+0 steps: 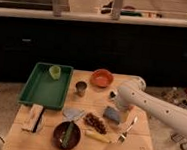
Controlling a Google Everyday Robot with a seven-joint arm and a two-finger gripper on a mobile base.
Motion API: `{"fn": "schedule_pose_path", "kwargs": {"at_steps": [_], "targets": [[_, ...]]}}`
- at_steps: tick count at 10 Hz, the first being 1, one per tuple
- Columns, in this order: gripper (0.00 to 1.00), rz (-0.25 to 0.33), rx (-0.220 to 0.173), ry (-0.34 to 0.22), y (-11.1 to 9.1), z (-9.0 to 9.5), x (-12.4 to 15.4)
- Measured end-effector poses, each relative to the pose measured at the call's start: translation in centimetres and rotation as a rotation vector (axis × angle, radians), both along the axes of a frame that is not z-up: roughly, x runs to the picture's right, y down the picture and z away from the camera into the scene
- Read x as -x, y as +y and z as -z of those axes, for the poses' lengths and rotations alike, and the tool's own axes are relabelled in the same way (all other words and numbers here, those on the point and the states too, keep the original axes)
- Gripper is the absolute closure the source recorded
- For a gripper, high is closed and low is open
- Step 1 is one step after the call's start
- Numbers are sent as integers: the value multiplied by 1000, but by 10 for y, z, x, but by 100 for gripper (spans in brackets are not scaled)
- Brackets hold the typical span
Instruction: Place sponge in metal cup
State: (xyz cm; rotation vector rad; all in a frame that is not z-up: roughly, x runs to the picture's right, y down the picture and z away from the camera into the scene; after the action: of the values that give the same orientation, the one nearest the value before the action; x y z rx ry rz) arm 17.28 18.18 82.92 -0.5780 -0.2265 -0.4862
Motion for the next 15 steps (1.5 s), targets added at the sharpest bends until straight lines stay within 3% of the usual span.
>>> {"fn": "schedule_pose_path", "kwargs": {"at_steps": [2,7,11,15], "targets": [[20,6,2,-11,1,-3,2],[20,-132,41,63,6,-2,5],[20,-244,24,101,10,-8,5],[20,-291,30,123,14,-20,2]]}}
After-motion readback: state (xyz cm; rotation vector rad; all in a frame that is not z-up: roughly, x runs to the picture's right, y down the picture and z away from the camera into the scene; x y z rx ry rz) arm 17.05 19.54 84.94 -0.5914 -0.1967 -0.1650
